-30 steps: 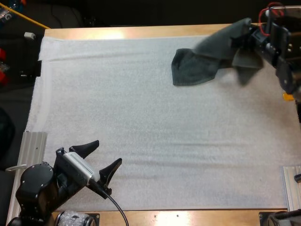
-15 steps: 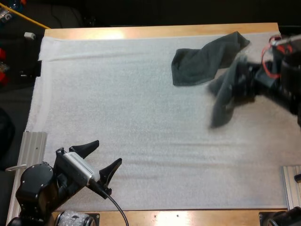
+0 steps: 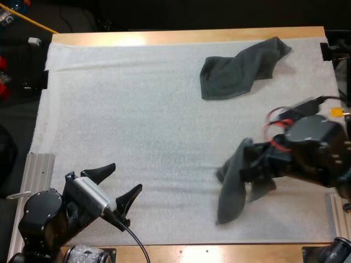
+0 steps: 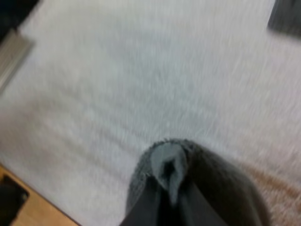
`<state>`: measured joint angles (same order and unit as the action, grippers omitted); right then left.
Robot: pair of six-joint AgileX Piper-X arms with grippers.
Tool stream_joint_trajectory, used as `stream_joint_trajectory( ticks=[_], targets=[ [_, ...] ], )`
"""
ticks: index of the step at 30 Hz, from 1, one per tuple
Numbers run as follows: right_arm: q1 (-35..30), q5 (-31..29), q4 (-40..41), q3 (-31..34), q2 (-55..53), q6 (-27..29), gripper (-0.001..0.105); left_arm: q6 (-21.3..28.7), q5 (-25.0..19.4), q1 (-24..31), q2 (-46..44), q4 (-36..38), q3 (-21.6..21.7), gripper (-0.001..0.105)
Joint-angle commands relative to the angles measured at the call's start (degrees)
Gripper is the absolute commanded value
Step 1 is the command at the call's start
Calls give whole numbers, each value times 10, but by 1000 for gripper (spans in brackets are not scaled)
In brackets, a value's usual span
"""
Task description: Pick towel from pile, fold and stack
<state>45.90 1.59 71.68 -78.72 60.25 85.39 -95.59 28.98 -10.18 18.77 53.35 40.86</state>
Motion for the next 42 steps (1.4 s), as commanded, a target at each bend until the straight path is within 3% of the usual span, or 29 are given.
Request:
stream_joint_trajectory(
  ticks=[1, 9, 16, 23, 26, 28, 30, 31, 35, 39, 42],
  targets=[
    [11, -21, -13, 12, 16, -8, 0, -5, 4, -3, 1, -10, 5, 69],
    [0, -31, -158, 62, 154, 27, 0, -5, 4, -3, 1, -10, 5, 69],
    [-52, -16, -302, 31, 270, 31, 0, -5, 4, -3, 1, -10, 5, 69],
    [-82, -16, -356, -19, 335, 31, 3, -5, 4, -3, 1, -10, 5, 69],
    [-91, -16, -356, -31, 346, 31, 27, -5, 4, -3, 1, -10, 5, 69],
    [-95, -16, -359, -33, 347, 31, 57, -5, 4, -3, 1, -10, 5, 69],
    [-98, -16, -359, -33, 345, 31, 76, -5, 4, -3, 1, -10, 5, 69],
    [-100, -21, -352, -33, 342, 34, 79, -5, 4, -3, 1, -10, 5, 69],
    [-100, -64, -304, -33, 326, 38, 75, -5, 4, -3, 1, -10, 5, 69],
    [-102, -133, -236, -33, 308, 103, 64, -5, 4, -3, 1, -10, 5, 69],
    [-115, -144, -189, -33, 301, 118, 63, -5, 4, -3, 1, -10, 5, 69]
  ],
)
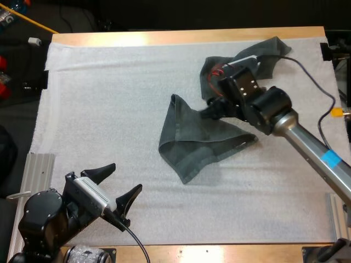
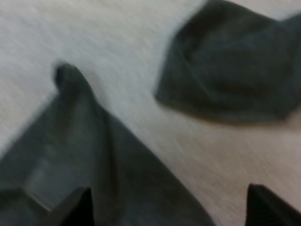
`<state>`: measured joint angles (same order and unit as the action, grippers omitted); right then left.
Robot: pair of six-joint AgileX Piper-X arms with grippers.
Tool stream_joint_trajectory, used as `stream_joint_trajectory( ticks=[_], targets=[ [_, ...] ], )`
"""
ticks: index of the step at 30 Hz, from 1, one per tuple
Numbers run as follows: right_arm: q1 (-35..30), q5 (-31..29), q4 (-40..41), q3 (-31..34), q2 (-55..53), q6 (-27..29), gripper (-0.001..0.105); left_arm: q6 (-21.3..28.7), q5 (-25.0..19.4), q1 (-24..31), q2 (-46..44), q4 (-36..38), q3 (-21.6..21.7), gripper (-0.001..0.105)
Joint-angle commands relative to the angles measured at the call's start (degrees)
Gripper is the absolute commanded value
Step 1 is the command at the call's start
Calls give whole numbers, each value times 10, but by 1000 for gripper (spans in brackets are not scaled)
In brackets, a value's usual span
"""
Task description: Pick towel from pile, fold and stack
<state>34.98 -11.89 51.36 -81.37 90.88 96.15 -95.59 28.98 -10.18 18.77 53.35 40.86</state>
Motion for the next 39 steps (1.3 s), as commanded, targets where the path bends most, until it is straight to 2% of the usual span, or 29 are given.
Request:
stream_joint_trajectory(
  ticks=[1, 7, 15, 19, 22, 28, 39],
  targets=[
    [-14, -9, 29, -5, -7, 10, 63, -5, 4, -3, 1, -10, 5, 69],
    [-85, 7, 77, 10, -6, 10, 63, -5, 18, -3, 1, -10, 5, 69],
    [-163, 68, 72, 71, -6, 10, 63, -5, 18, -3, 1, -10, 5, 69],
    [-195, 127, 39, 125, -6, 10, 63, -5, 18, -3, 1, -10, 3, 69],
    [-208, 150, 4, 164, -5, 3, 63, -5, 18, -3, 1, -10, 3, 69],
    [-211, 216, -82, 232, 1, -29, 63, -5, 17, -3, 1, -6, 3, 69],
    [-211, 262, -153, 255, 61, -82, 63, -5, 13, -3, 1, 79, -23, 69]
  ],
)
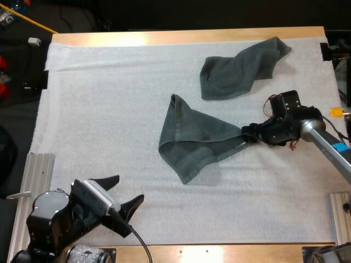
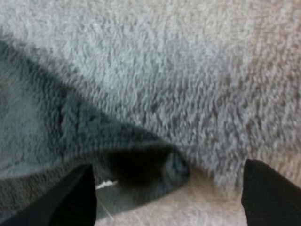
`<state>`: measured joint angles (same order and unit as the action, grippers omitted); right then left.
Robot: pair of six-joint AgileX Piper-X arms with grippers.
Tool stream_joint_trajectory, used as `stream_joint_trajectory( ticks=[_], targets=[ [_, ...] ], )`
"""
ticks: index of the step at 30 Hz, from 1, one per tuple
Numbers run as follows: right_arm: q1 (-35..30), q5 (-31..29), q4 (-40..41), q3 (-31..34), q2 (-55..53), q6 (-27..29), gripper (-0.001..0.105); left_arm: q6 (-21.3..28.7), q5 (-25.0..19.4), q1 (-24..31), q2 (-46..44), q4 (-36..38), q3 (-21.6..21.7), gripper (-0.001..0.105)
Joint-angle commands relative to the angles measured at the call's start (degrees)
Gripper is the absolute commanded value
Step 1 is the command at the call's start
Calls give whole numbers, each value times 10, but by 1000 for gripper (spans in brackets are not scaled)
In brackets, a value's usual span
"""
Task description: Pick towel from pile, fold and stack
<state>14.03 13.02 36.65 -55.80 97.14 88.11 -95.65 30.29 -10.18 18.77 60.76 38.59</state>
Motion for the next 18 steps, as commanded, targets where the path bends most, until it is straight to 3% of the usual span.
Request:
stream_joint_trajectory(
  ticks=[1, 6, 14, 18],
  targets=[
    [-2, 14, -10, -1, 4, -7, 63, -5, 0, -3, 1, 12, -4, 69],
    [0, 28, -21, -1, 21, -26, 58, -5, 0, -3, 1, 28, -25, 69],
    [0, 36, -21, -1, 21, -27, 28, -5, 0, -3, 1, 36, -34, 69],
    [0, 38, -11, -1, 21, -27, 1, -5, 0, -3, 1, 36, -34, 69]
  ],
)
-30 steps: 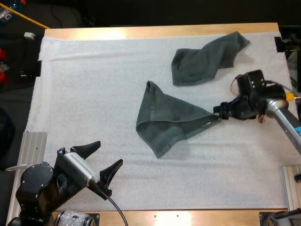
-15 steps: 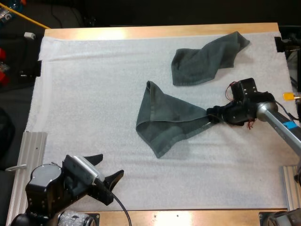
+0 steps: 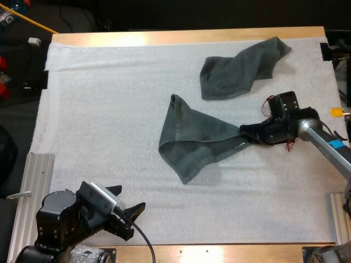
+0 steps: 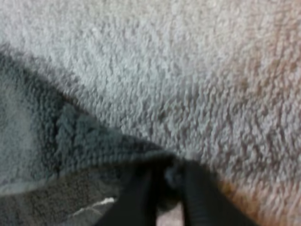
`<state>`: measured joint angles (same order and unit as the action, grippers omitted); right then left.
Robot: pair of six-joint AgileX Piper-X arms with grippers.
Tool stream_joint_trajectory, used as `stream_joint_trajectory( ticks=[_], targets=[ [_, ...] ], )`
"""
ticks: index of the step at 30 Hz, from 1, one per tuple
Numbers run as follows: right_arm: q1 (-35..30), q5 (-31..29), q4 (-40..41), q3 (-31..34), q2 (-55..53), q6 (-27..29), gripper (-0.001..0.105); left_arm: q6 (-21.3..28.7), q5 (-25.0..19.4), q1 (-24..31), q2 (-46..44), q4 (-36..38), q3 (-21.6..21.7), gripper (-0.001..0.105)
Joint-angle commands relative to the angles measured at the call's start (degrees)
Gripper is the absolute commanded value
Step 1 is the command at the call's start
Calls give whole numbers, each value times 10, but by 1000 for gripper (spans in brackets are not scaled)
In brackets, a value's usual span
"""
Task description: Pick towel from pile, fold and stack
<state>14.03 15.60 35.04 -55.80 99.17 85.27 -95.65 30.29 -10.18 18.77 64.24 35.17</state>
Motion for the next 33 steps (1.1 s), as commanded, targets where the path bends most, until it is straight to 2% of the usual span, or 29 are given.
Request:
stream_joint_trajectory(
  ticks=[1, 5, 10, 15, 18, 26, 33],
  targets=[
    [0, 12, 14, -1, -2, 3, 0, -5, 0, -3, 1, 2, 0, 69],
    [3, 12, 57, -1, -17, 33, 0, -5, 0, -3, 8, 2, 0, 69],
    [12, 9, 164, 3, -68, 98, 0, -2, 0, -3, 54, 2, 0, 69],
    [12, -30, 238, 30, -132, 124, 0, 13, 5, -3, 117, -5, 0, 69],
    [12, -29, 255, 66, -171, 126, 0, 13, 17, -11, 156, -24, 0, 69],
    [12, -29, 241, 161, -248, 114, 0, 0, 17, -110, 260, -86, 0, 69],
    [12, -29, 239, 179, -258, 104, 0, -100, 12, -207, 381, -214, 0, 69]
  ],
)
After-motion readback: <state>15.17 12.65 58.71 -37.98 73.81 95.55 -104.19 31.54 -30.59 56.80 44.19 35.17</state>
